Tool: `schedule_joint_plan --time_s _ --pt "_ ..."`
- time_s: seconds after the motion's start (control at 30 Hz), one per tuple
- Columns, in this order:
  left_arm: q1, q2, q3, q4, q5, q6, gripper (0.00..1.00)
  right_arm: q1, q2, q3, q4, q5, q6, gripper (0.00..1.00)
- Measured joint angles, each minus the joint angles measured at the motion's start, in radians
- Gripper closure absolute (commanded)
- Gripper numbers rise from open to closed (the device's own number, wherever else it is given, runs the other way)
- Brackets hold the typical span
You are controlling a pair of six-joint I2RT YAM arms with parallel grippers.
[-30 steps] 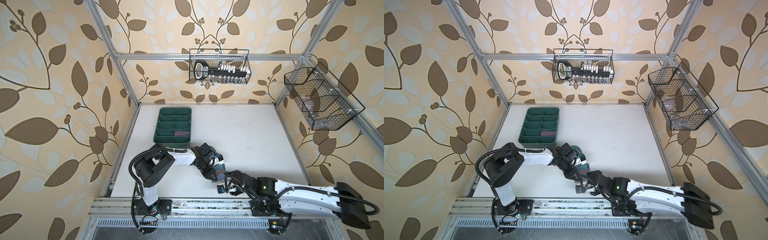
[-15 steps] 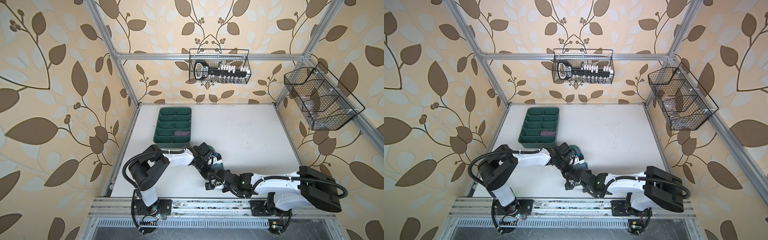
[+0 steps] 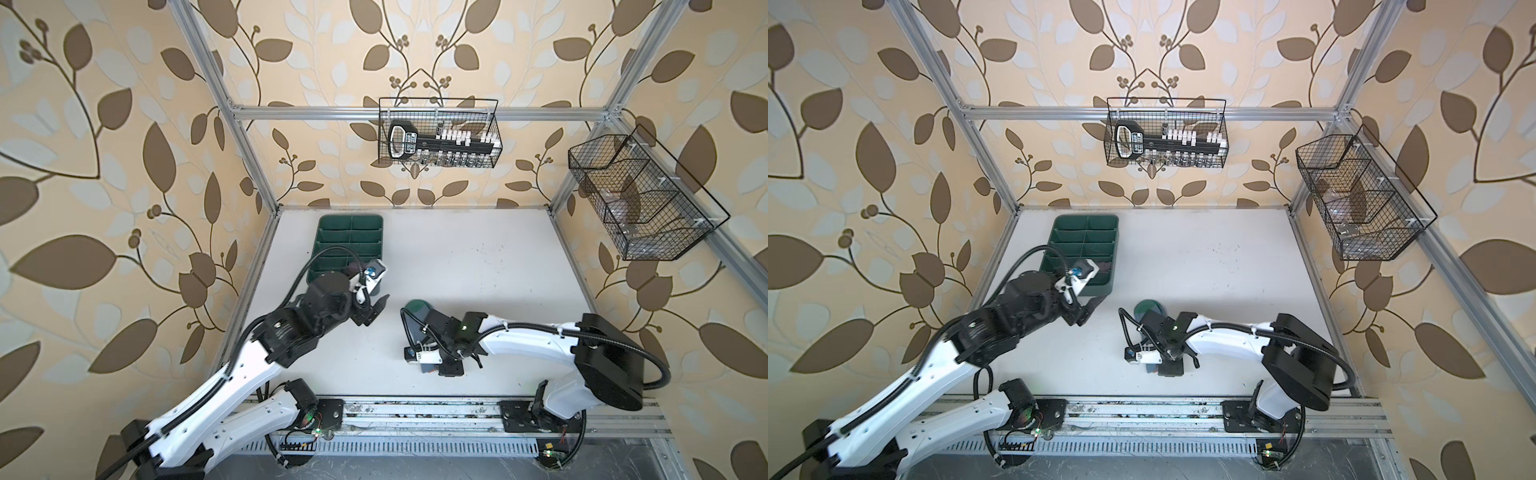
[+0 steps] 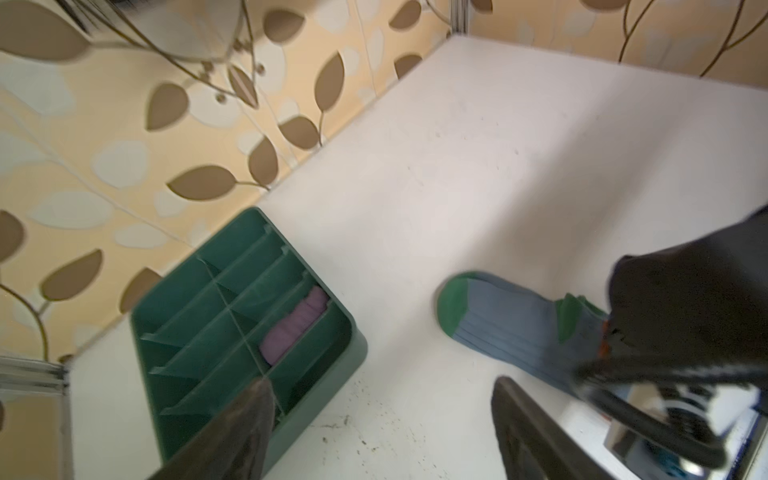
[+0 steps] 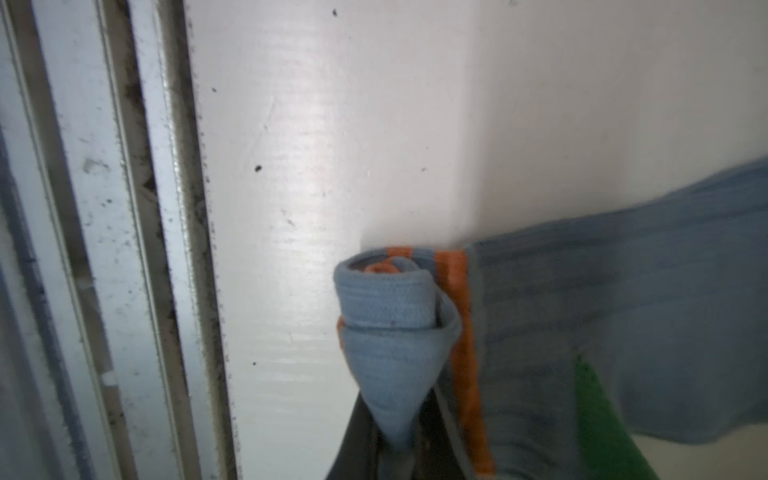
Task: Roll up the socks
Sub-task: 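Open the left gripper and lift it away while right gripper holds the roll, then lower the left gripper and pinch the roll beside the right gripper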
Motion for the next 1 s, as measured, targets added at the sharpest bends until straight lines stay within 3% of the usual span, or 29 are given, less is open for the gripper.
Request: schedule_joint_plan --time_s 0.13,0.23,0.4,0.47,0.57,0.7,1.0 --pt "0.000 -0.044 0.185 -0.168 0.059 0.111 0.21 -0.043 0.131 0.126 -0.083 -0.121 0.016 0.86" --pt "-0.044 -0.029 0.223 -0.236 0.098 0.162 0.22 -0.078 0.185 0.171 -0.113 -0.199 0.021 0.85" --pt "-0.324 0.066 0.080 -0.270 0.021 0.198 0.24 -0.120 0.235 0.207 -0.142 -0.283 0.019 0.83" --pt "-0.470 0.139 -0.030 -0.224 -0.054 0.196 0.26 -0.137 0.253 0.220 -0.153 -0.310 0.018 0.83" --pt "-0.586 0.250 -0.197 -0.100 -0.111 0.174 0.26 -0.162 0.276 0.232 -0.168 -0.349 0.015 0.83" --pt "-0.637 0.375 -0.317 0.041 -0.152 0.109 0.29 -0.182 0.293 0.239 -0.179 -0.386 0.012 0.83" --pt "-0.650 0.571 -0.320 0.329 -0.181 -0.024 0.31 -0.197 0.306 0.243 -0.185 -0.416 0.007 0.83"
